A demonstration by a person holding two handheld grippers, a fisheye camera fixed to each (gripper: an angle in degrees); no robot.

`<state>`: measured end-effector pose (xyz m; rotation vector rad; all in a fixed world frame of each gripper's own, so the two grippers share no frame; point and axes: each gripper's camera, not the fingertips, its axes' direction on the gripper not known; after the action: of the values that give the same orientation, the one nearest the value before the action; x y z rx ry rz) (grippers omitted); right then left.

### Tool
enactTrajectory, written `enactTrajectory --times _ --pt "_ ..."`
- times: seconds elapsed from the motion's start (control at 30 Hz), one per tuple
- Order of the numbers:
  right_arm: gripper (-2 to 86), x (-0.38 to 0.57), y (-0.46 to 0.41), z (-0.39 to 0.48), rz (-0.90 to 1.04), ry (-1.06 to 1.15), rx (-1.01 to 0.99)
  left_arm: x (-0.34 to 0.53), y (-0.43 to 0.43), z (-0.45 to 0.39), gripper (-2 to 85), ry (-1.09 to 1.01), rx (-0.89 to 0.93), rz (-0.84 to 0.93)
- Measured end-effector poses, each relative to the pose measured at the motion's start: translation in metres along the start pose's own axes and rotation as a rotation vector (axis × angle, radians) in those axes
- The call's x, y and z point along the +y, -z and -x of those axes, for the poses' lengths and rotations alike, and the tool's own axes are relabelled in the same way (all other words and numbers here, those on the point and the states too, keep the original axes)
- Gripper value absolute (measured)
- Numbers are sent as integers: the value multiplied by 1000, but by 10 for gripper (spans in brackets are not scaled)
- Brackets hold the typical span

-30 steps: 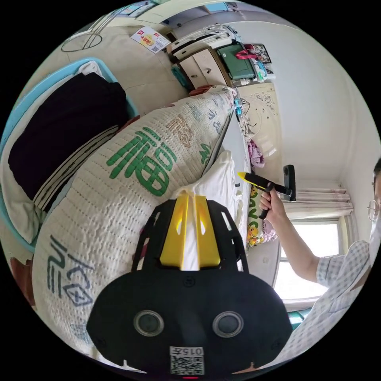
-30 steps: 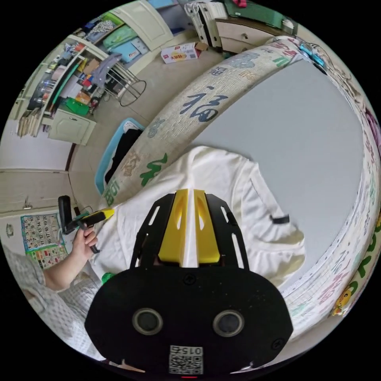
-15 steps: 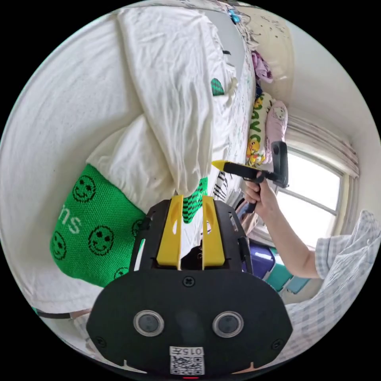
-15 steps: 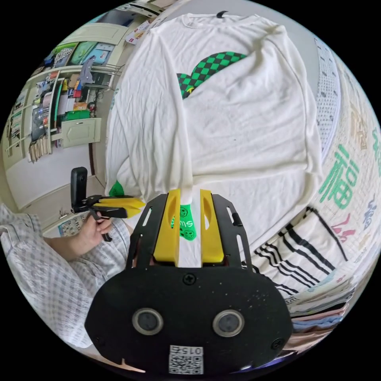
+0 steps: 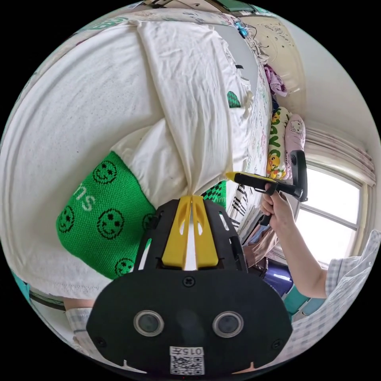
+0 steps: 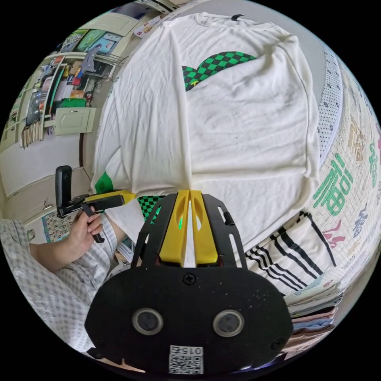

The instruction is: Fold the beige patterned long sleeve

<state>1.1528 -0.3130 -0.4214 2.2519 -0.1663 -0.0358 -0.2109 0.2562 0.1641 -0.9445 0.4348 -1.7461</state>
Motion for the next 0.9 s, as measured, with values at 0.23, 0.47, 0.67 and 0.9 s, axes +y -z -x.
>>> enactTrajectory --times 0.23,0.47,0.67,0.9 --pt "37 -3 24 29 -4 -18 -38 -3 -5 -19 -1 -66 -67 57" --pt "42 13 116 5 -236 -178 -171 -27 40 -42 20 -296 27 174" --pt "69 -48 210 -25 -464 -238 -148 -169 105 -92 85 -551 -196 0" --pt "96 -157 264 -27 -507 -256 -97 -293 101 -152 103 -628 -317 -52"
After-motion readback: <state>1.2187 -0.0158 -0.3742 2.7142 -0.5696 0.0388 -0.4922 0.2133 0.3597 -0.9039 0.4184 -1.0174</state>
